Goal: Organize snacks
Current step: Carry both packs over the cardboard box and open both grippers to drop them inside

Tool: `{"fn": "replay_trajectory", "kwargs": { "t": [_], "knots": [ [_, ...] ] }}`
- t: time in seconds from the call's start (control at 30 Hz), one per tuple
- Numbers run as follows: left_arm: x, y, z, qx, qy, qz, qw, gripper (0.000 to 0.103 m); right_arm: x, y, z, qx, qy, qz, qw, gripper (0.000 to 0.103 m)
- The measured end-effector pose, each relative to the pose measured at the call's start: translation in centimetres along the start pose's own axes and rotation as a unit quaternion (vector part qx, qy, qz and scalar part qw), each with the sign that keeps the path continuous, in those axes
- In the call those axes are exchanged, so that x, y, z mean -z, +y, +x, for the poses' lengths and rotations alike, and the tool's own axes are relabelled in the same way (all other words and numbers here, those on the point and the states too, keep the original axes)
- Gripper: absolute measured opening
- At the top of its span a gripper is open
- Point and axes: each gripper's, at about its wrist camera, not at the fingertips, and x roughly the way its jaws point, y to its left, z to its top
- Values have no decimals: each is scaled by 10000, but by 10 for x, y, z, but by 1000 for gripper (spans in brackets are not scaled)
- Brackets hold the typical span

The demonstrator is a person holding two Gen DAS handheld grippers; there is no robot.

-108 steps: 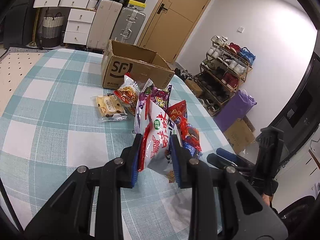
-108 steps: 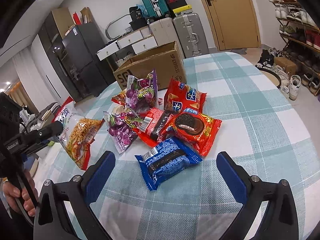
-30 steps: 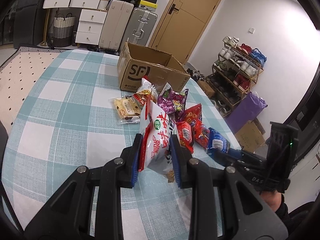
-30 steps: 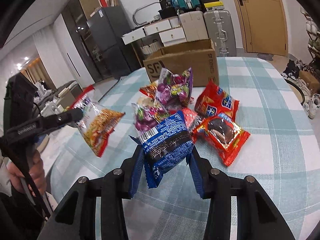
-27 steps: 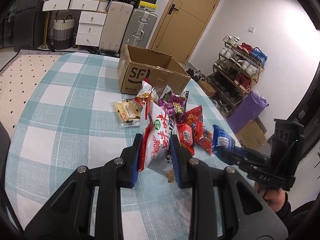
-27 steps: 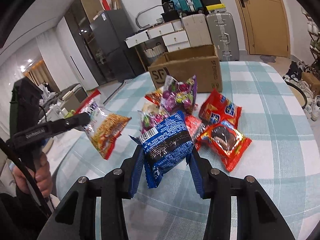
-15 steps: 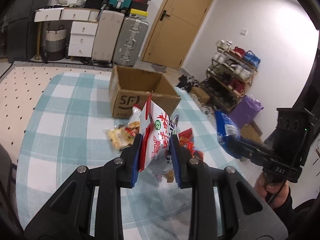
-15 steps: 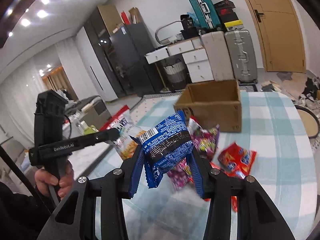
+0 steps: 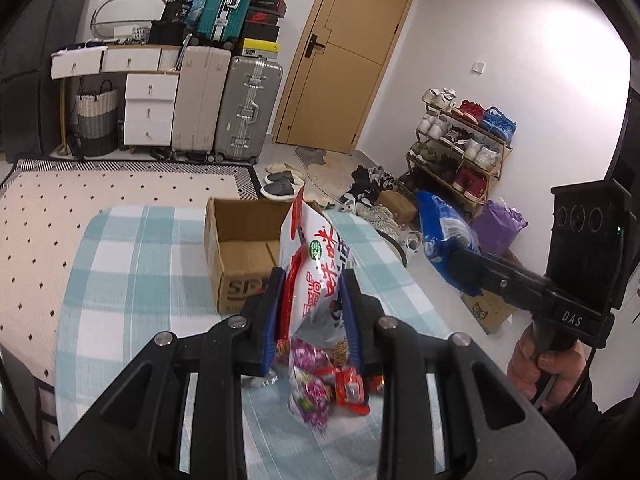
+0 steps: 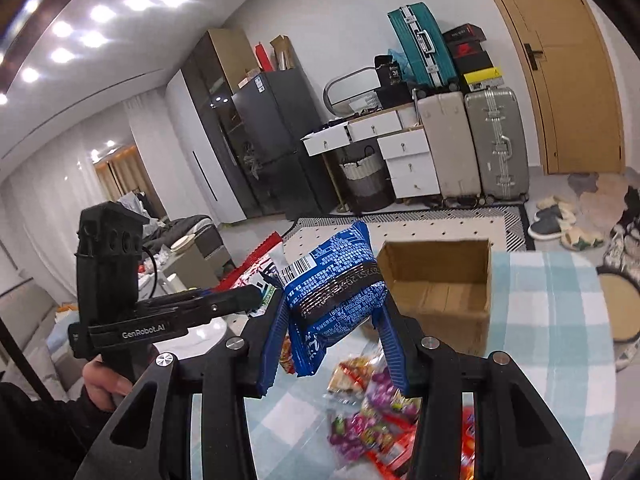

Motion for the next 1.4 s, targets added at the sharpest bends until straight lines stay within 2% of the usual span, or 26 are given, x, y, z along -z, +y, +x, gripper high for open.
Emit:
{"fn": "replay_trajectory", "kwargs": {
  "t": [0.17, 0.23, 0.37, 0.57, 0.8, 0.97, 1.23, 1.4],
  "knots": [
    [-45, -3, 13, -105, -60, 47, 9999, 24, -38, -8, 20, 128, 3, -157, 9998, 44],
    [-63, -4, 18, -216, -165, 90, 9996, 24, -53, -19, 31, 96, 29, -22, 9999, 44],
    [-96, -1, 41, -285, -95, 77, 9995, 24, -77, -45, 55, 102, 104, 280, 9995, 44],
    [-124, 3, 94, -402, 74, 95, 9991, 24, -89, -74, 101, 357, 441, 223, 9981, 44],
    [-115, 20, 176, -529, 596, -14, 9968, 24, -65, -112, 159, 639, 961, 269, 9929, 44],
    [-101, 33, 216, -680, 737, -35, 9950, 24, -44, -132, 191, 797, 1304, 235, 9880, 44],
    [-78, 61, 258, -768, 991, -133, 9920, 24, -26, -152, 219, 882, 1550, 193, 9838, 45],
    [-72, 70, 268, -788, 1053, -154, 9912, 25, -21, -155, 232, 922, 1668, 124, 9816, 45]
  ]
}}
